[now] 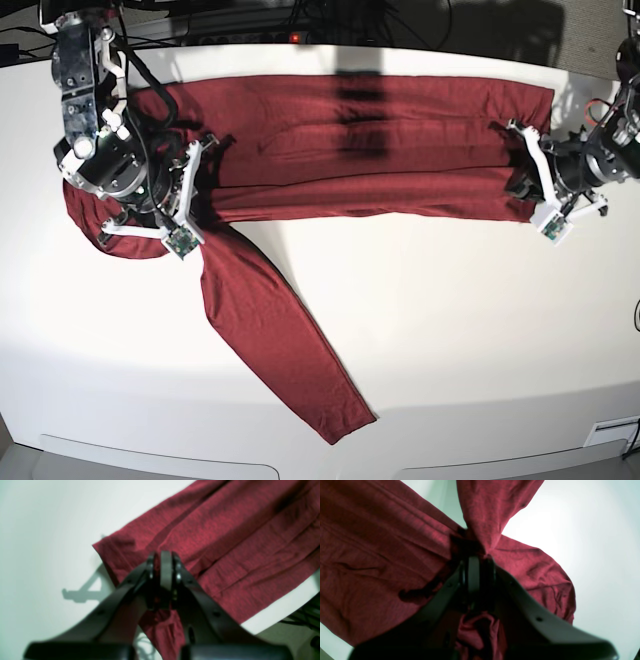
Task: Fold the T-shirt properly
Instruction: 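Fold the side edge over the shirt body with both grippers, then lay the folded strip down and open the right gripper, then move the right gripper toward the loose sleeve, then grasp the sleeve cuff with the right gripper, then drag the sleeve across the shirt toward the left gripper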
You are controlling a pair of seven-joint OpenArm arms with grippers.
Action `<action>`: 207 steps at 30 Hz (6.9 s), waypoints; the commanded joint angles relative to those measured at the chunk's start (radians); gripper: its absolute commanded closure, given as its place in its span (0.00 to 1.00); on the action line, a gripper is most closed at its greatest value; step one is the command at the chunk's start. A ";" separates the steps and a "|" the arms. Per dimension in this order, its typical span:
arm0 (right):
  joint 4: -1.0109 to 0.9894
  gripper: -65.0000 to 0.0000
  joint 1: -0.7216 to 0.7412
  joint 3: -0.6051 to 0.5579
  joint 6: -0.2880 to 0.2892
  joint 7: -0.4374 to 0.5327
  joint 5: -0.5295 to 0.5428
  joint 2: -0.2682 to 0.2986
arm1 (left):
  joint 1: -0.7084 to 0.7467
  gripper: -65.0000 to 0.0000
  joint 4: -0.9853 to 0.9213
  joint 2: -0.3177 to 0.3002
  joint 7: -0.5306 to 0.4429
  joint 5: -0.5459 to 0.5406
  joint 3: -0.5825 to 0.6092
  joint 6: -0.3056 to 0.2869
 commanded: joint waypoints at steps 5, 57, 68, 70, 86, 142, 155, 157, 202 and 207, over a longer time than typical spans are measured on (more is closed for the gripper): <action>0.029 1.00 0.000 0.006 -0.004 -0.011 0.005 0.013 | 0.012 1.00 0.017 -0.018 -0.017 0.015 -0.010 0.000; 0.028 0.40 0.021 0.006 -0.003 -0.056 0.156 0.012 | 0.024 0.63 0.017 -0.018 0.057 0.217 -0.009 0.000; 0.027 0.40 0.139 0.006 -0.006 -0.005 0.201 -0.018 | 0.021 0.63 0.017 -0.018 0.098 0.311 -0.010 0.001; 0.008 0.40 0.166 0.006 -0.041 0.066 0.211 -0.035 | 0.019 0.63 0.017 -0.018 0.018 0.325 -0.010 0.001; -1.108 0.40 0.799 0.006 -0.357 0.452 -0.107 -0.356 | -0.184 0.63 0.017 -0.017 -0.282 0.446 -0.009 0.184; -0.557 0.40 0.486 -0.202 -0.267 0.328 -0.004 -0.370 | -0.197 0.63 0.017 0.050 -0.283 0.332 -0.009 0.182; -1.342 0.40 0.801 -0.202 -0.454 0.435 -0.217 -0.525 | -0.197 0.63 0.017 0.049 -0.234 0.332 -0.009 0.183; -1.343 0.40 0.788 -0.203 -0.450 0.434 -0.217 -0.543 | -0.197 0.63 0.017 0.050 -0.234 0.332 -0.009 0.182; -1.102 0.40 0.567 -0.598 0.047 0.267 0.088 -0.560 | -0.197 0.63 0.017 0.051 -0.249 0.336 -0.009 0.182; -0.981 0.40 0.573 -0.567 0.047 0.391 -0.044 -0.560 | -0.197 0.63 0.017 0.051 -0.249 0.336 -0.009 0.182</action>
